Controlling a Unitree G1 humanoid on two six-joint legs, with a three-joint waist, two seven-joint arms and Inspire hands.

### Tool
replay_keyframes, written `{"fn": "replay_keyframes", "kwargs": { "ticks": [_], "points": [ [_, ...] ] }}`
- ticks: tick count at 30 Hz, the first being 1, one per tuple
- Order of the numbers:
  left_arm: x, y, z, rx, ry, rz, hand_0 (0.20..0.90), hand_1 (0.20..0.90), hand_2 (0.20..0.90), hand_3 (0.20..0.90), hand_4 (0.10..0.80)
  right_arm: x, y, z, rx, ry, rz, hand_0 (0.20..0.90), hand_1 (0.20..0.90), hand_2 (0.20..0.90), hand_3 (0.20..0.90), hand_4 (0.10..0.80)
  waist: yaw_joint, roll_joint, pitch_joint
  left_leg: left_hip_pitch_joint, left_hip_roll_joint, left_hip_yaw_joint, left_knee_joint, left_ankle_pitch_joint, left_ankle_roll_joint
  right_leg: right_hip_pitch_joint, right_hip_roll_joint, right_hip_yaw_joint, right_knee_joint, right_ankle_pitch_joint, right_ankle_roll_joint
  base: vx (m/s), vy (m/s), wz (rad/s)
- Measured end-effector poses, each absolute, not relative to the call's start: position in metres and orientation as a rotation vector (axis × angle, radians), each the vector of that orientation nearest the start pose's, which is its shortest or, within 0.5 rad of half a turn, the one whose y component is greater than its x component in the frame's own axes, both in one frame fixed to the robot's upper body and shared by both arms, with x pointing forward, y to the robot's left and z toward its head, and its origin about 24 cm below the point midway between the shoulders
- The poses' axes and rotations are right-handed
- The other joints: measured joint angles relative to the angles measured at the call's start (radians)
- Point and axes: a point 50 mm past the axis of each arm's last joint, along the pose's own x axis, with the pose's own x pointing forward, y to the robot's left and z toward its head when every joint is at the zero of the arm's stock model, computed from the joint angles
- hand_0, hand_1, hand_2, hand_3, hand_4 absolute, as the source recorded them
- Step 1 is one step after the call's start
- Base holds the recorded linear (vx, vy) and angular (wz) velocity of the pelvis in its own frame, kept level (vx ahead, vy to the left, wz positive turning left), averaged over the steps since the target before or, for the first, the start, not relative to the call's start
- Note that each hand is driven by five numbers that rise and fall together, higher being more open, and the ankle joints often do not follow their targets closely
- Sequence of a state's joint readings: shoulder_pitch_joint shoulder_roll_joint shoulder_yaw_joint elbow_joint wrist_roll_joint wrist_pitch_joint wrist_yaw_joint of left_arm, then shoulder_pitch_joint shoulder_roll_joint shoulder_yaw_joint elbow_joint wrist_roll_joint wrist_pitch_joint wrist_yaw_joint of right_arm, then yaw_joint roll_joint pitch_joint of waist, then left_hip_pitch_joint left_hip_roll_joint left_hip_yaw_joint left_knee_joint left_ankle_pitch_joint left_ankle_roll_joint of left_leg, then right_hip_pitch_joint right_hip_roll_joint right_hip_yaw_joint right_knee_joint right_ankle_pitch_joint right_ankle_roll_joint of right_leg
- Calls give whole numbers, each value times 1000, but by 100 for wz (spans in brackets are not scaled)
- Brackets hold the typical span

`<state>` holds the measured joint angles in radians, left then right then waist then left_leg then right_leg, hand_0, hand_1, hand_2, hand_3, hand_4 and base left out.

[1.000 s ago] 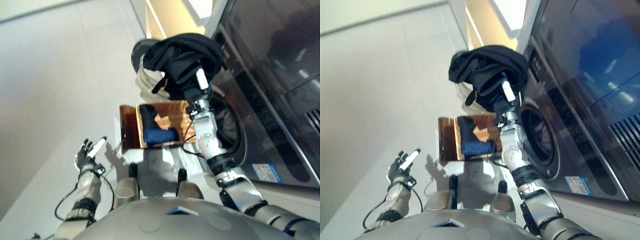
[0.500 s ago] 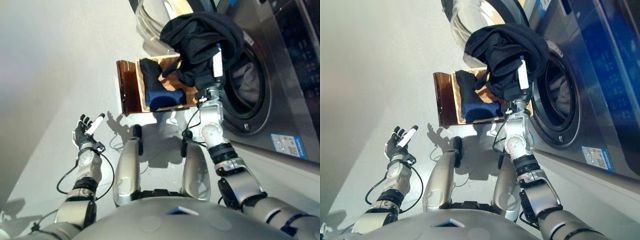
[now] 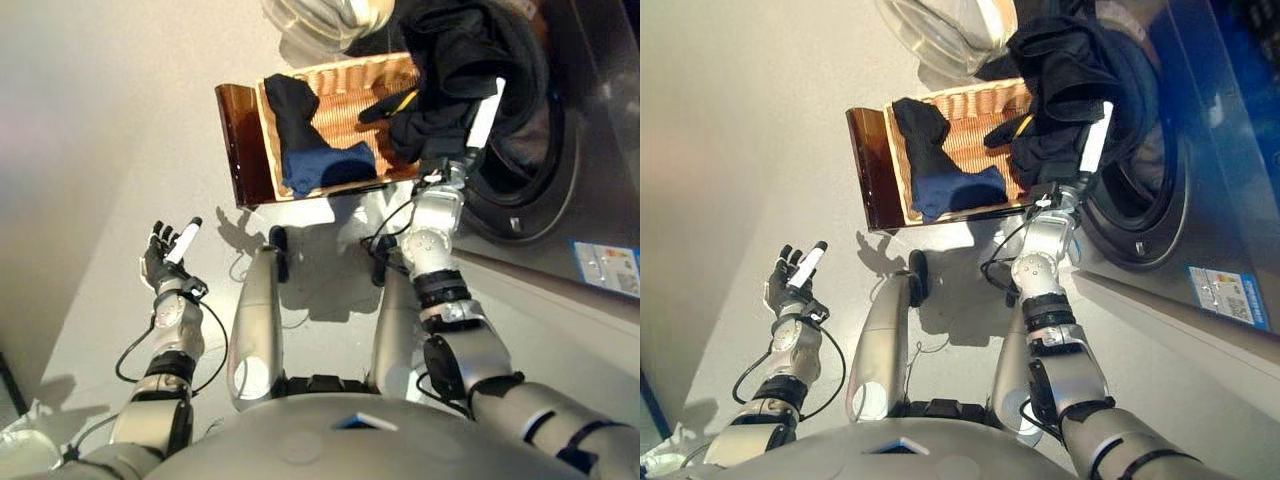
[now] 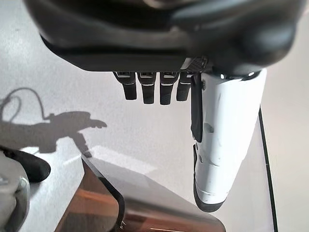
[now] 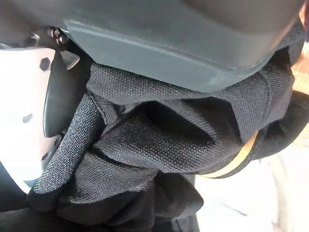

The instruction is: Pick up the clothes and place them into the washing machine

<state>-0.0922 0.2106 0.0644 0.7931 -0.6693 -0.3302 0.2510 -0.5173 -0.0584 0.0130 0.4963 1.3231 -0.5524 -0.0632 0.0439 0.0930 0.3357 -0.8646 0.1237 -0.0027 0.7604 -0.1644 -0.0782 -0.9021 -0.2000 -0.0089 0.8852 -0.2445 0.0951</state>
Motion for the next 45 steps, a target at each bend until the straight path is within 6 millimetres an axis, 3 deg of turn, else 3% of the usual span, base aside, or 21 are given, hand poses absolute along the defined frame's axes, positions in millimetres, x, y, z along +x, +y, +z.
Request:
{"fn": "replay_keyframes", "kwargs": {
  "ticks": [9, 19, 23, 28, 32, 37, 38, 39, 45],
  "points": [
    [225, 252, -58, -391, 264, 652, 900, 900, 900, 900, 800, 351, -177, 96, 1228, -380, -327, 200, 200, 200, 200, 300, 1, 25, 9, -108, 4, -6, 97, -28, -13, -125, 9, 21, 113, -37, -6, -9, 7, -1],
    [229, 251, -53, -410, 241, 653, 900, 900, 900, 900, 800, 358, -207, 96, 1233, -372, -494, 200, 200, 200, 200, 300, 2, 48, 16, -158, 4, 1, 147, -55, -20, -194, 15, 50, 169, -58, -10, 46, 10, -3],
    [230, 252, -51, -411, 221, 653, 900, 900, 900, 900, 800, 364, -225, 119, 1258, -455, -538, 200, 200, 200, 200, 300, 8, 51, 14, -158, 4, 17, 142, -57, -18, -211, 16, 67, 173, -57, -11, 57, 24, -6],
    [228, 254, -52, -408, 217, 661, 900, 900, 900, 900, 800, 366, -277, 181, 1202, -666, -579, 200, 200, 200, 200, 300, 38, 100, 3, -145, -1, 36, 105, -52, -15, -223, 7, 85, 159, -53, -8, 74, 10, -3],
    [227, 254, -52, -415, 212, 662, 900, 900, 900, 900, 800, 360, -306, 222, 1161, -793, -589, 200, 200, 200, 200, 300, 58, 109, -3, -97, -23, 57, 21, -17, -23, -215, -14, 91, 127, -40, -13, 64, 6, 4],
    [228, 253, -51, -427, 200, 646, 900, 900, 900, 900, 800, 357, -319, 223, 1140, -775, -676, 200, 200, 200, 200, 300, 82, 133, -6, -31, -49, 54, -87, 26, -28, -175, -33, 79, 75, -27, -16, -2, -15, 8],
    [228, 253, -51, -427, 201, 645, 900, 900, 900, 900, 800, 357, -320, 223, 1140, -773, -683, 373, 373, 373, 373, 424, 81, 138, -9, -27, -51, 54, -98, 29, -26, -171, -35, 77, 68, -29, -14, 49, -28, 3],
    [227, 253, -52, -428, 205, 649, 900, 900, 900, 900, 800, 357, -321, 221, 1140, -764, -695, 900, 900, 900, 900, 800, 83, 141, -12, -19, -55, 55, -115, 40, -28, -167, -39, 76, 58, -17, -16, -49, -21, 4],
    [224, 246, -61, -432, 249, 625, 900, 900, 900, 900, 800, 362, -320, 206, 1088, -671, -737, 900, 900, 900, 900, 800, 75, 146, -13, 42, -68, 51, -207, 70, -25, -113, -43, 62, -15, 5, -10, 34, -23, -2]
  ]
}}
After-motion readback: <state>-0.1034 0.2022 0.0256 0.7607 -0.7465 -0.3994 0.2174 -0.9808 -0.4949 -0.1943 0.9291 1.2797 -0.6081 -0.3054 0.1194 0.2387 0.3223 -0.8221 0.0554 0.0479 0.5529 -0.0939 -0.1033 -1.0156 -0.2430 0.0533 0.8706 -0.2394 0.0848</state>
